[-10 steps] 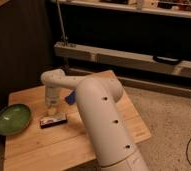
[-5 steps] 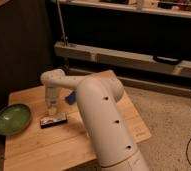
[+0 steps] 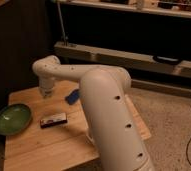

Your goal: Push the eraser across the table

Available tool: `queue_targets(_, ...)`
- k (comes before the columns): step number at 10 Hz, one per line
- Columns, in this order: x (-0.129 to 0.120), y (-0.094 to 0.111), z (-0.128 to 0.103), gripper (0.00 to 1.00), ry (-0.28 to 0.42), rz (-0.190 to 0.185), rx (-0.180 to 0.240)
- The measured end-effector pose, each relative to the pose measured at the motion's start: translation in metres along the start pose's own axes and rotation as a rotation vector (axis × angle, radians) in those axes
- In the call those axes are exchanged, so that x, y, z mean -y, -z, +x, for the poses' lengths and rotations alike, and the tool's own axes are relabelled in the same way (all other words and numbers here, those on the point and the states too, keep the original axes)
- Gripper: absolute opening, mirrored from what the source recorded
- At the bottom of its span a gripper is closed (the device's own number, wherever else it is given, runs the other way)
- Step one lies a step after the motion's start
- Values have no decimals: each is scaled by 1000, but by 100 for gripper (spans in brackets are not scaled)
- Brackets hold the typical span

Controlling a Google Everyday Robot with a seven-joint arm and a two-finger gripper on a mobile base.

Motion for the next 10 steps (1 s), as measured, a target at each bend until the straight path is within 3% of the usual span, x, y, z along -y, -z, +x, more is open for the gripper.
queue_targets(3, 2, 14, -2, 50, -7, 4, -2)
queue_targets(5, 3, 1, 5, 32, -19, 7, -1)
queue_targets(8, -1, -51, 25, 3, -36, 9, 10)
queue_targets(9, -5, -74, 33, 0, -41, 6, 16)
queue_targets(10, -8, -84, 37, 0, -45, 2, 19)
